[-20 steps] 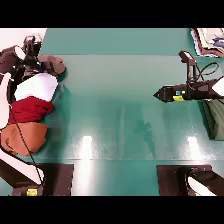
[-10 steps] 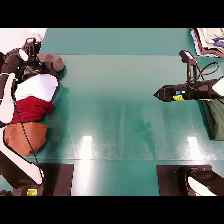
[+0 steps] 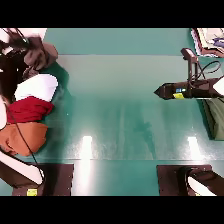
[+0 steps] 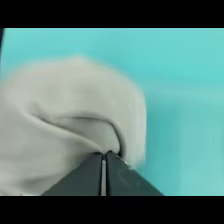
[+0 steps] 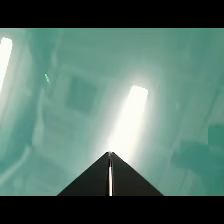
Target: Fold the shirts.
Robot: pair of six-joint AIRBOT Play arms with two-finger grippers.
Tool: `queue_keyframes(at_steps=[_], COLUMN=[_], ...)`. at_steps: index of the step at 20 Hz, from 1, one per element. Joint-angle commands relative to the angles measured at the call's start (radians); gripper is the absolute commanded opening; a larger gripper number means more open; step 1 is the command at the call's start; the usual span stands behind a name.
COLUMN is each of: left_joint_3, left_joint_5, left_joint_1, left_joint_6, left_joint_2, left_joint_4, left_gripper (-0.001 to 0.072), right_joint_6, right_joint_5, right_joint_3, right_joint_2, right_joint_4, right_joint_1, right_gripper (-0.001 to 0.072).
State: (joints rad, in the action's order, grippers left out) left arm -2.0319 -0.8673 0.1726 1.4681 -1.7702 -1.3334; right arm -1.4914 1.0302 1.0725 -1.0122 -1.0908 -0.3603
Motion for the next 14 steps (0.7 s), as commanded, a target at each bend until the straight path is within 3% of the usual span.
queue_keyframes(at_steps=[1, 8, 11, 14], left_joint_3=[-0.041, -0.039, 0.010, 0.190], left_joint_5=[-0.024, -0.245, -0.356, -0.338], left_joint_1=[-0.042, -0.316, -0.495, -0.729], left_joint_6=[-0.048, -0.083, 0.007, 0.076], left_joint_2=[0.196, 0.557, 0.575, 0.575], left_joint_4=[0.051, 0.050, 0.050, 0.050], left_gripper=[0.0022, 0.0021, 0.0021, 0.0022], right_joint_6=[0.001, 0.001, 0.001, 0.001], right_joint_5=[-0.074, -0.112, -0.111, -0.078], right_joint_3=[0.077, 0.365, 0.443, 0.487], right_joint_2=[0.000, 0.000, 0.000, 0.000], right_joint_4=[-0.010, -0.010, -0.010, -0.010], right_joint_1=[0.021, 0.161, 0.175, 0.167], right_gripper=[0.0016, 0.0016, 0.0016, 0.0016])
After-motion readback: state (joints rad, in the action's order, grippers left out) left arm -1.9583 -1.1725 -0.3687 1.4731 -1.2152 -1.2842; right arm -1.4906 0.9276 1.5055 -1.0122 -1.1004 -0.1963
